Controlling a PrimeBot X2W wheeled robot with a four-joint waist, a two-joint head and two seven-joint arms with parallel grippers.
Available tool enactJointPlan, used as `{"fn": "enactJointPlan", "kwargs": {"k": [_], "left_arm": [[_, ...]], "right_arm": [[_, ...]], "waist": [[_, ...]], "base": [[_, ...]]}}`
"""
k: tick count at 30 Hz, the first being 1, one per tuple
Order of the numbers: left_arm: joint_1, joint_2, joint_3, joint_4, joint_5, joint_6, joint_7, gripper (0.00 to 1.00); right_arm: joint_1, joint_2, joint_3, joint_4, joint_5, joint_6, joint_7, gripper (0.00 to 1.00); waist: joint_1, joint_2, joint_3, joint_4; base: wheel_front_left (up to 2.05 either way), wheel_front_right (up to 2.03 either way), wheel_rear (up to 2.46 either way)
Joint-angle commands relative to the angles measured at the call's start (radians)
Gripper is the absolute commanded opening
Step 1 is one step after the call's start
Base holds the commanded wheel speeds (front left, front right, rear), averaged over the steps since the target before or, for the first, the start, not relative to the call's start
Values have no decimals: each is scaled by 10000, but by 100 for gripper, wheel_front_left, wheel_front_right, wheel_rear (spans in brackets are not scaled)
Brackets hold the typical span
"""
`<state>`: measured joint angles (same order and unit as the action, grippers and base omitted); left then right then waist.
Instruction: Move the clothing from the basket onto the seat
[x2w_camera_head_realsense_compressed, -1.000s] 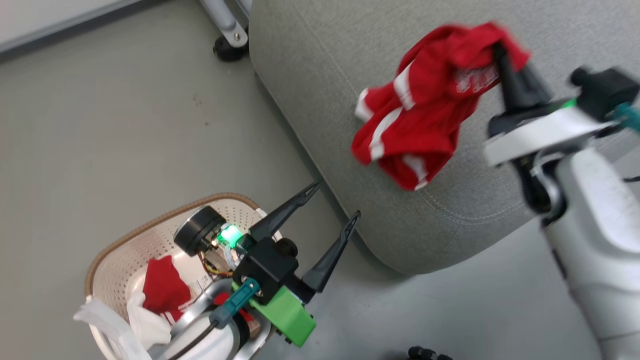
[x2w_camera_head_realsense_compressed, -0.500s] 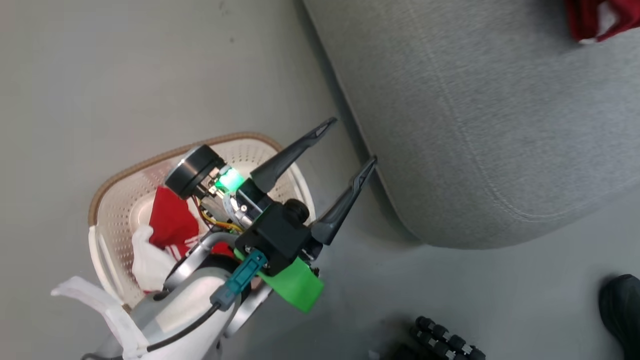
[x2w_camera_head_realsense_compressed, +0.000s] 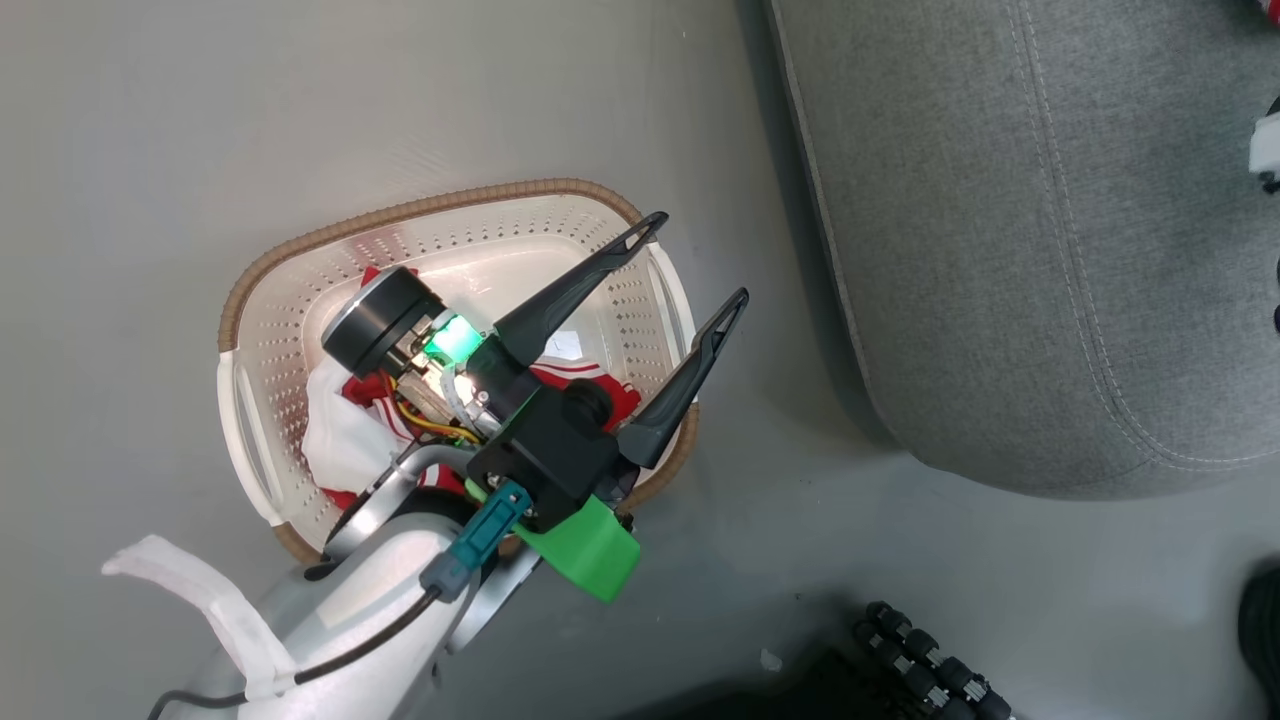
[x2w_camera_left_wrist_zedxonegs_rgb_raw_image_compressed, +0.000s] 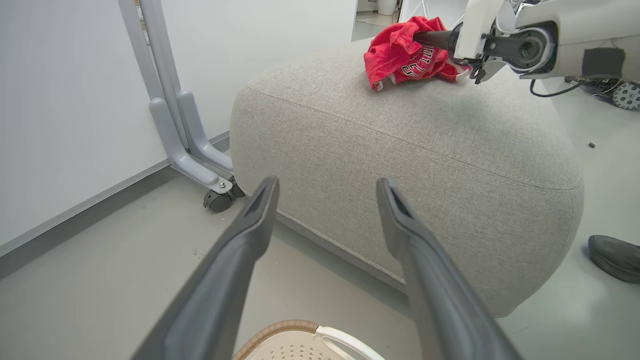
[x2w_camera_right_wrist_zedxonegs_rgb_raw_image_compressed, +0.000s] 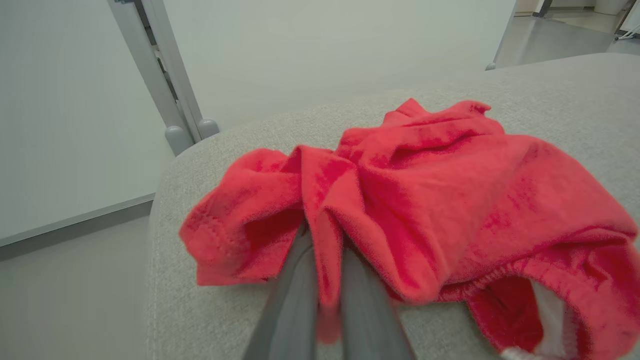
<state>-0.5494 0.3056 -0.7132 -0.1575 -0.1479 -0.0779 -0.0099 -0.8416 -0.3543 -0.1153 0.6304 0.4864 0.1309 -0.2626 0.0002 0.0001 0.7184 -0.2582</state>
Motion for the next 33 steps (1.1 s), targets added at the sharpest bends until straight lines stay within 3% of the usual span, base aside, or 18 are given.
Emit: {"fn": "enactJointPlan", "kwargs": {"k": [1, 16, 33], "left_arm": [[-188, 52, 38, 68, -72, 73, -92, 100], [1079, -169, 721, 919, -761, 1109, -1295, 100], [2297, -431, 2032, 2078, -1643, 2033, -2504, 100]], "right_arm": [[419, 166, -220, -124, -197, -3, -31, 100], [3502, 1553, -1087, -2639, -1708, -3, -30, 100], [6241, 2449, 746, -5635, -2890, -8, 179, 100]], "waist": [[-2, -1, -183, -84], [-2, -1, -2220, -73], [-2, -1, -3817, 1357]], "base": [[0, 0, 0], [0, 0, 0], [0, 0, 0]]}}
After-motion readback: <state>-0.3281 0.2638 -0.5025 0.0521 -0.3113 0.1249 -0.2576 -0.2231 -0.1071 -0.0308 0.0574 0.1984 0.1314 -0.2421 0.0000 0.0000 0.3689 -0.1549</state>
